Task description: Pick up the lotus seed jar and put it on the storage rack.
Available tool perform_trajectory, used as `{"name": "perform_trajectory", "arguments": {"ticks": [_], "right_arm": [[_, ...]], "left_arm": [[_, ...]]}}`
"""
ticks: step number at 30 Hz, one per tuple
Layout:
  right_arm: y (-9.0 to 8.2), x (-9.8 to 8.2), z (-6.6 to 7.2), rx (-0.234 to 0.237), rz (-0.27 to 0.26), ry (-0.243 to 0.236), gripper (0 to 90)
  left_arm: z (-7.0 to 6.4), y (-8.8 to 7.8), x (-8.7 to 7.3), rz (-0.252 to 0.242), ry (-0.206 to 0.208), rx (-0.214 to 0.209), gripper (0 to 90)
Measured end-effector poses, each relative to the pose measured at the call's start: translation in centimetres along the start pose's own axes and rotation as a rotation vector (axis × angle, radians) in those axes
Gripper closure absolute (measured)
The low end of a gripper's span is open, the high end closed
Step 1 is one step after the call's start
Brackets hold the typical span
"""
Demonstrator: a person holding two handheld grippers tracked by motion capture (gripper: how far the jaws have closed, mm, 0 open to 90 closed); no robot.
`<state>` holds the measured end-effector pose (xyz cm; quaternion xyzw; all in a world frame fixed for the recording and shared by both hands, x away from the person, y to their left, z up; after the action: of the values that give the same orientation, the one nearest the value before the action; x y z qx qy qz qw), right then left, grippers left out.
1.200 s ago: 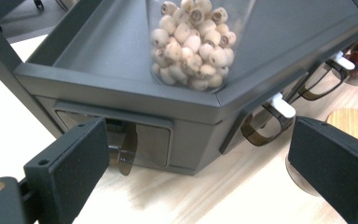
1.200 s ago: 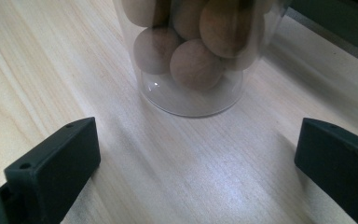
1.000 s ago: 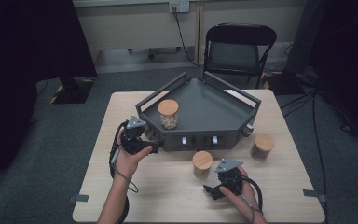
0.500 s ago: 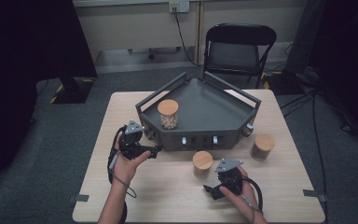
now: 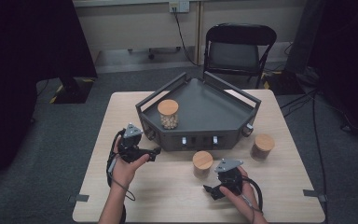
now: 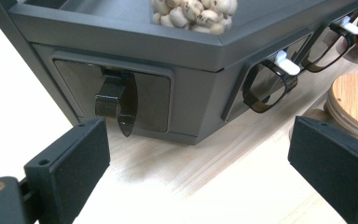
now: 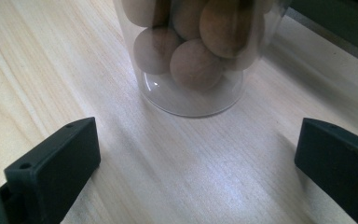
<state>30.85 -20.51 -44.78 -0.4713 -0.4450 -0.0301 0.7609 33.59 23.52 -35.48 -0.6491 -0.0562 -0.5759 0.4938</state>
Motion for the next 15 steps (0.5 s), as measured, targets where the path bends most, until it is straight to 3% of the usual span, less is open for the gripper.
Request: {"name": "perform_trajectory", "arguments": {"ticks": [15], "right_arm": [[0.0,0.0,0.0,0.0,0.0,0.0,0.0]], "left_arm": [[0.37,0.3,-0.7,0.001,-0.012,0.002,5.2]]}}
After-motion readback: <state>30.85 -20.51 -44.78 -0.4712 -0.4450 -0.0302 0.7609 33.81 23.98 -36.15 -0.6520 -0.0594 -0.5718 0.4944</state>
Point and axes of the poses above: each handheld gripper's, and its own axes: y roughly forward along the jaws, x roughly out of its top, z roughly to its left, the point moved 5 cm from there along y, roughly forward along the jaws, and after that the axes turned 15 degrees about y, right-handed, at the moved point
